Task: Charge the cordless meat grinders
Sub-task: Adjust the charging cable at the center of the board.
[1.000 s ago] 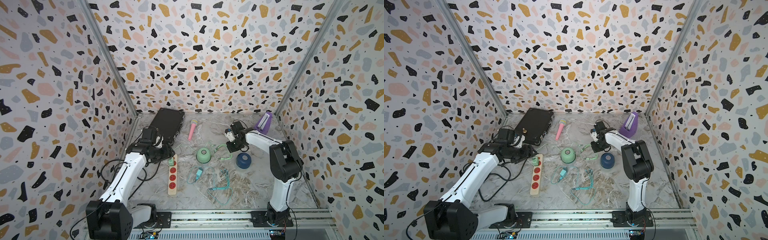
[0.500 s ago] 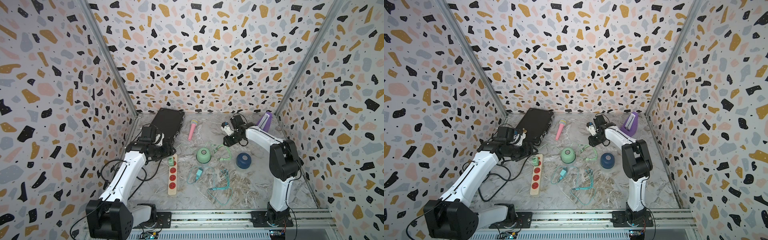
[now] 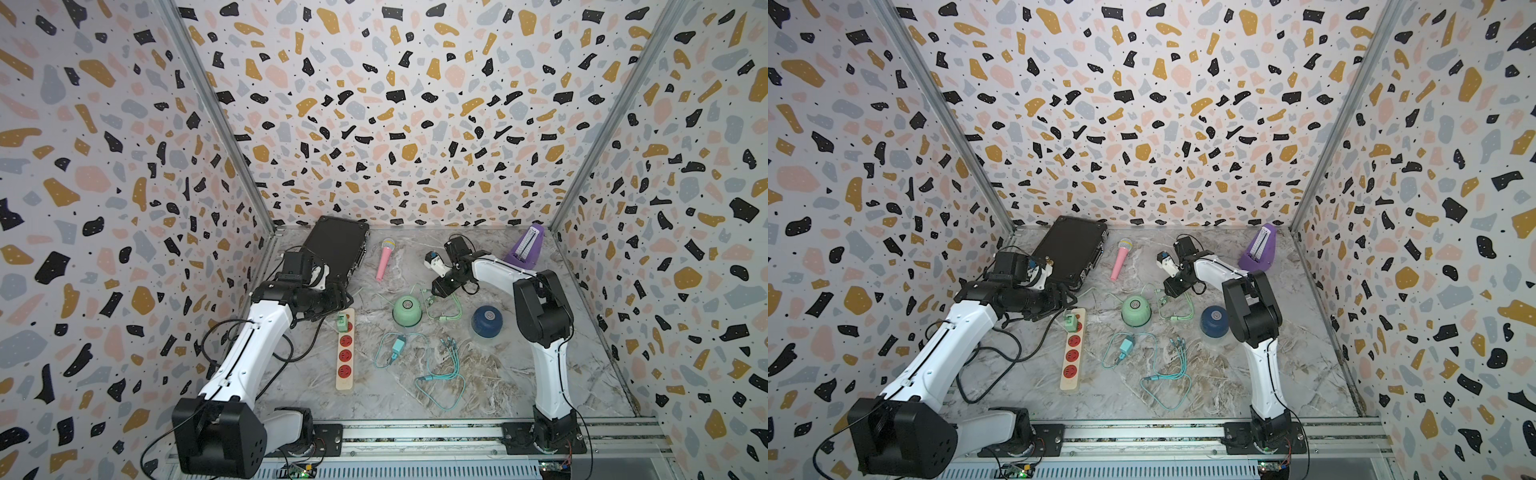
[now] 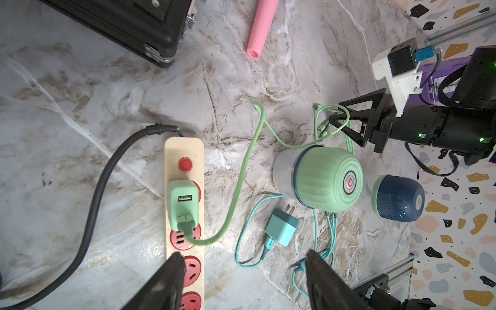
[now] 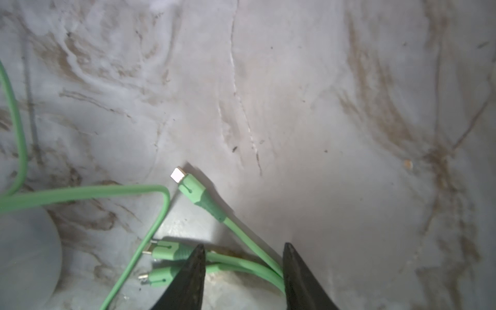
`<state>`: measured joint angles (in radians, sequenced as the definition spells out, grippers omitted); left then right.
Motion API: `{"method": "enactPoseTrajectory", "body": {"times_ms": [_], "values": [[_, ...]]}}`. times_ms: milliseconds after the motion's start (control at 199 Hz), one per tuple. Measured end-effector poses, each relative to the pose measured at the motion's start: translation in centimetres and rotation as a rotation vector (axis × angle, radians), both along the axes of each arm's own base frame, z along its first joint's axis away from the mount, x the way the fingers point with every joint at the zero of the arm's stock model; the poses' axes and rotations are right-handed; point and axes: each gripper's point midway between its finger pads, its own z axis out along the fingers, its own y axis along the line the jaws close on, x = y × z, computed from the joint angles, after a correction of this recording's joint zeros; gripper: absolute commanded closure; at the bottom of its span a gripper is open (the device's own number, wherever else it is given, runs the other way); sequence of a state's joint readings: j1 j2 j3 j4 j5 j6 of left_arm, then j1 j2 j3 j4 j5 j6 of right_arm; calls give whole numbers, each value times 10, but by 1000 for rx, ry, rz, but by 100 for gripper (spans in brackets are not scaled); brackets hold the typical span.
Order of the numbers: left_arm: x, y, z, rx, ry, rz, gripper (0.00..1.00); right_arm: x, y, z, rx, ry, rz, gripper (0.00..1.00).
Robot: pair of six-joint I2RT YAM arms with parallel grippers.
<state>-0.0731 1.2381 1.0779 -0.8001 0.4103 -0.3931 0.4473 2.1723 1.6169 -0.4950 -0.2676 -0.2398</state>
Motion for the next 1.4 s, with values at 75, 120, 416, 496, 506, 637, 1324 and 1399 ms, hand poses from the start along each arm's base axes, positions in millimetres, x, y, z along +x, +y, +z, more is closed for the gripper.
{"method": "enactPoseTrajectory", "body": {"times_ms": [75, 120, 416, 496, 506, 637, 1324, 1399], "values": [[0, 0, 1, -1, -1, 3, 29, 0, 3, -1, -29, -25, 16, 60], [-1, 0, 1, -2, -2, 4, 30, 1, 4, -1, -42, -39, 16, 64], [-3, 0, 7, -5, -15, 9, 30, -7, -10, -6, -94, -53, -49, 90], [-4, 0, 7, -6, -17, 9, 30, -17, -19, -7, -113, -32, -83, 90], [-4, 0, 7, -6, -17, 9, 30, -19, -21, -6, -116, -29, -87, 90], [-5, 0, 6, -6, -15, 9, 30, -37, -39, -8, -164, 4, -145, 89], [-9, -2, 8, -22, -18, -1, 30, -72, -57, 20, -98, 61, -199, 64], [-10, -2, 8, -22, -21, -1, 30, -71, -55, 19, -92, 68, -198, 63]]}}
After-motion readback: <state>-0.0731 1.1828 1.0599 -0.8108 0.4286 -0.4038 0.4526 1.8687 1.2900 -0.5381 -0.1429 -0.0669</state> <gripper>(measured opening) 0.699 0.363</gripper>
